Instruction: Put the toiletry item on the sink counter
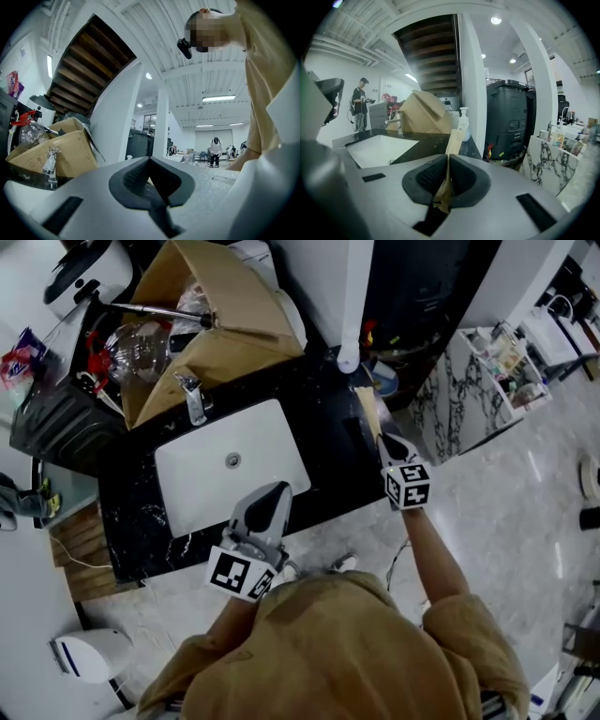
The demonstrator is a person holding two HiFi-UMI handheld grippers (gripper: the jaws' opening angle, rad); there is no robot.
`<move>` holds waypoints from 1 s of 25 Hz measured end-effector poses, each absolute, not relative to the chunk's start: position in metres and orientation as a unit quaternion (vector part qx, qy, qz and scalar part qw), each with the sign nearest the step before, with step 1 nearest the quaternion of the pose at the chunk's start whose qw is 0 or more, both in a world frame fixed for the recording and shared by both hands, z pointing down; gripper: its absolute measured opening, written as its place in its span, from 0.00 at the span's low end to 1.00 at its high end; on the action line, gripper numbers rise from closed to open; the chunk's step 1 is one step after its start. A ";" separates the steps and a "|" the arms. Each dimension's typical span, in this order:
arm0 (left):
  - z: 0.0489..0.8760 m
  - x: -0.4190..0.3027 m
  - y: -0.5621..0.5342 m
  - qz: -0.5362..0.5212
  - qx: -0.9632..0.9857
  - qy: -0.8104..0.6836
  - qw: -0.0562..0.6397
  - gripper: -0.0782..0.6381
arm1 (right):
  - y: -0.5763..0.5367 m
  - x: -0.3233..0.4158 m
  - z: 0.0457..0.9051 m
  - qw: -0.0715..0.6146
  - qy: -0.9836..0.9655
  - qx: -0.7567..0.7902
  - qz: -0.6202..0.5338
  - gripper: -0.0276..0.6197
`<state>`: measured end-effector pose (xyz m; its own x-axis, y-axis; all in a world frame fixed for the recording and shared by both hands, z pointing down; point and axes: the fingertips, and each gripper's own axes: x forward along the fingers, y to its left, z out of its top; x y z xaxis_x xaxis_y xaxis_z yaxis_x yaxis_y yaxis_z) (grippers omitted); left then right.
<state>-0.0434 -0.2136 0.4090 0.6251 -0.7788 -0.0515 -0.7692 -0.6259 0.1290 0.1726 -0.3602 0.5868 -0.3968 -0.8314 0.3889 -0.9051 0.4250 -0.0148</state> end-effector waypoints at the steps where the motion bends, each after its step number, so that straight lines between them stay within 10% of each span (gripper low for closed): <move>1: 0.409 -0.047 -0.211 -0.051 0.899 -0.433 0.047 0.11 | -0.360 0.171 0.590 0.169 -0.828 0.524 0.112 0.07; 25: 0.414 -0.069 -0.184 -0.044 0.885 -0.461 0.052 0.11 | -0.365 0.141 0.644 0.258 -0.826 0.488 0.110 0.07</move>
